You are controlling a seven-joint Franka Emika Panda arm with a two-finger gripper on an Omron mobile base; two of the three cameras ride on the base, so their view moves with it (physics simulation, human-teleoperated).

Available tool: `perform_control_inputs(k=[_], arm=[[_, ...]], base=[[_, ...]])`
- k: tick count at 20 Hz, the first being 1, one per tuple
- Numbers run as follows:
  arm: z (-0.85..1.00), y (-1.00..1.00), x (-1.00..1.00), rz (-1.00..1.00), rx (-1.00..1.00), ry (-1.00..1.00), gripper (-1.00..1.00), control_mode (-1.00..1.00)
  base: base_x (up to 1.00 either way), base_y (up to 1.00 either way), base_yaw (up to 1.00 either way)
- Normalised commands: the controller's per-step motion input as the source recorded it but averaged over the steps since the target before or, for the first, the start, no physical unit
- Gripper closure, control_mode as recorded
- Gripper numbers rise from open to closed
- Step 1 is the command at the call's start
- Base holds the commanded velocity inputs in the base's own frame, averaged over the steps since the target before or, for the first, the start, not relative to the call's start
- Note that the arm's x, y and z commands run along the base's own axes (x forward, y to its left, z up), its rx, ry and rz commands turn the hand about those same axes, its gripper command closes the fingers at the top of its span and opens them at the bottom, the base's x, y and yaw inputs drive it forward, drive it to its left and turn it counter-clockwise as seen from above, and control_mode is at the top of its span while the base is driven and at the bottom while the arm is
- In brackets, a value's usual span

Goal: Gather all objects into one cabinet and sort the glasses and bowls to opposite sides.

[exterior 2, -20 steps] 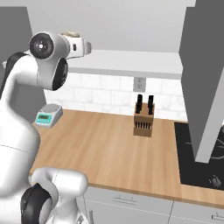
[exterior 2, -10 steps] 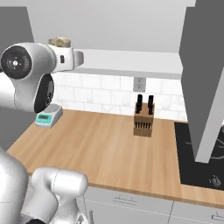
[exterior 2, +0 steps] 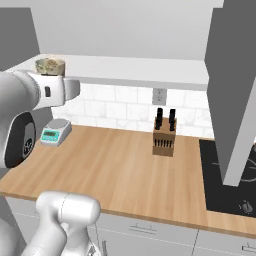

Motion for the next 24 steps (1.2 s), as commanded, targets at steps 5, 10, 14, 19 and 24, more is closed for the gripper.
perform_control_inputs(k=[5,10,14,19,24], arm=[[0.0,0.03,-0.85,0.0,0.0,0.2,1.0,-1.0],[-0.01,0.06,-0.37,0.0,0.0,0.02,1.0,1.0],[0.0,0.0,0.0,0.0,0.0,0.0,1.0,1.0],[0.0,0.0,0.0,0.0,0.0,0.0,1.0,1.0],[0.0,0.0,0.0,0.0,0.0,0.0,1.0,1.0]], base=[[0.0,0.0,0.0],[-0.19,0.04,0.0],[-0.76,0.13,0.0],[-1.0,0.0,-0.05],[-1.0,0.0,-0.09]])
